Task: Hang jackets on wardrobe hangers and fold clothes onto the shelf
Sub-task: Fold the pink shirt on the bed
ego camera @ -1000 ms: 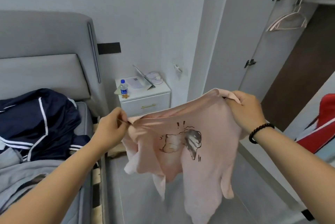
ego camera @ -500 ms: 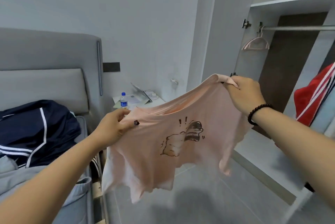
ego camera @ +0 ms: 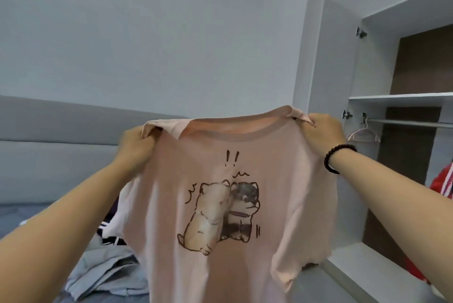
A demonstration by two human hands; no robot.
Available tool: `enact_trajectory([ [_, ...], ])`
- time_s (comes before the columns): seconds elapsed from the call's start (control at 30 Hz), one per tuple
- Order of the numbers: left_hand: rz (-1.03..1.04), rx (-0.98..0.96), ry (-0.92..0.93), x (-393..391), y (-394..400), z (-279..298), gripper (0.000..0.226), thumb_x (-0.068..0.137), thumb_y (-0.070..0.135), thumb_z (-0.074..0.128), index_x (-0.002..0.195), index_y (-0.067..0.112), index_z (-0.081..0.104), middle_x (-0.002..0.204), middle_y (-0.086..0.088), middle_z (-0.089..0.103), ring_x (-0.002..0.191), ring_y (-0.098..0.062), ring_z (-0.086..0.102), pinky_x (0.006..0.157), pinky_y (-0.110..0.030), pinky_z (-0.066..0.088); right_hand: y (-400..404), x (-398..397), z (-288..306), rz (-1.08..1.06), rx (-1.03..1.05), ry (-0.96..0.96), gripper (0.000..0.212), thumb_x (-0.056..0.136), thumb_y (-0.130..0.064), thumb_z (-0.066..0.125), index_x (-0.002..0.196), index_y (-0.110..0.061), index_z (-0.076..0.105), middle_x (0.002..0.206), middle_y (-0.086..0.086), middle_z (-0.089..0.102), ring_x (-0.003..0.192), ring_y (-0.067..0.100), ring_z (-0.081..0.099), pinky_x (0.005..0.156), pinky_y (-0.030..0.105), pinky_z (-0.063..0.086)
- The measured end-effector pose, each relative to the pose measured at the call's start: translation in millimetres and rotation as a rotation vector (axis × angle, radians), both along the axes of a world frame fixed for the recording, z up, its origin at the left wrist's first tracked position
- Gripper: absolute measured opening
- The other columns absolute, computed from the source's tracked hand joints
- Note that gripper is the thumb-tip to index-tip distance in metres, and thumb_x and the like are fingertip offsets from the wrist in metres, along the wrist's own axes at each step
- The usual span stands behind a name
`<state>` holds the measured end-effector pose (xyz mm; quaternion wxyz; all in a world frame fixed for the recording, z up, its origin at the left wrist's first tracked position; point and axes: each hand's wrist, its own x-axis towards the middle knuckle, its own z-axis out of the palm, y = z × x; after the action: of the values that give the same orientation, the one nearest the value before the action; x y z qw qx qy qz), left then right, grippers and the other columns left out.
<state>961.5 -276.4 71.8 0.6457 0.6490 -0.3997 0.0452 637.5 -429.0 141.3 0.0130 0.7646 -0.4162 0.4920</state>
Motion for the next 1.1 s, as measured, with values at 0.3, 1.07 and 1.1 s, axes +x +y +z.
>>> enact_trajectory([
  [0.3, 0.252, -0.37, -0.264, -13.3, 157.3, 112.8, 0.05, 0.083, 0.041, 0.067, 0.053, 0.015, 0.036, 0.055, 0.0, 0.032, 0.054, -0.018, 0.03, 0.052, -0.032, 0.023, 98.9, -7.4, 56.5, 0.124, -0.187, -0.107, 0.054, 0.091, -0.053, 0.047, 0.056, -0.019, 0.023, 0.054, 0.001, 0.026, 0.056, 0.019, 0.023, 0.054, 0.033, 0.017],
  [1.07, 0.033, 0.564, -0.427, 124.8, 221.8, -11.7, 0.083, 0.02, 0.098, 0.057, 0.066, 0.03, 0.073, 0.062, 0.007, 0.068, 0.058, -0.006, 0.06, 0.061, -0.026, 0.045, 84.9, 131.3, -97.4, 0.322, 0.062, 0.409, 0.051, 0.091, -0.058, 0.045, 0.064, -0.018, 0.027, 0.059, -0.002, 0.039, 0.057, 0.018, 0.033, 0.056, 0.032, 0.026],
  [1.1, 0.024, 0.628, -0.421, 139.7, 212.6, -21.7, 0.083, 0.018, 0.097, 0.058, 0.066, 0.031, 0.073, 0.062, 0.006, 0.068, 0.057, -0.005, 0.059, 0.06, -0.025, 0.045, 76.2, 144.7, -108.0, 0.289, 0.054, 0.528, 0.047, 0.093, -0.056, 0.042, 0.068, -0.018, 0.03, 0.064, -0.002, 0.044, 0.06, 0.018, 0.038, 0.057, 0.032, 0.03],
])
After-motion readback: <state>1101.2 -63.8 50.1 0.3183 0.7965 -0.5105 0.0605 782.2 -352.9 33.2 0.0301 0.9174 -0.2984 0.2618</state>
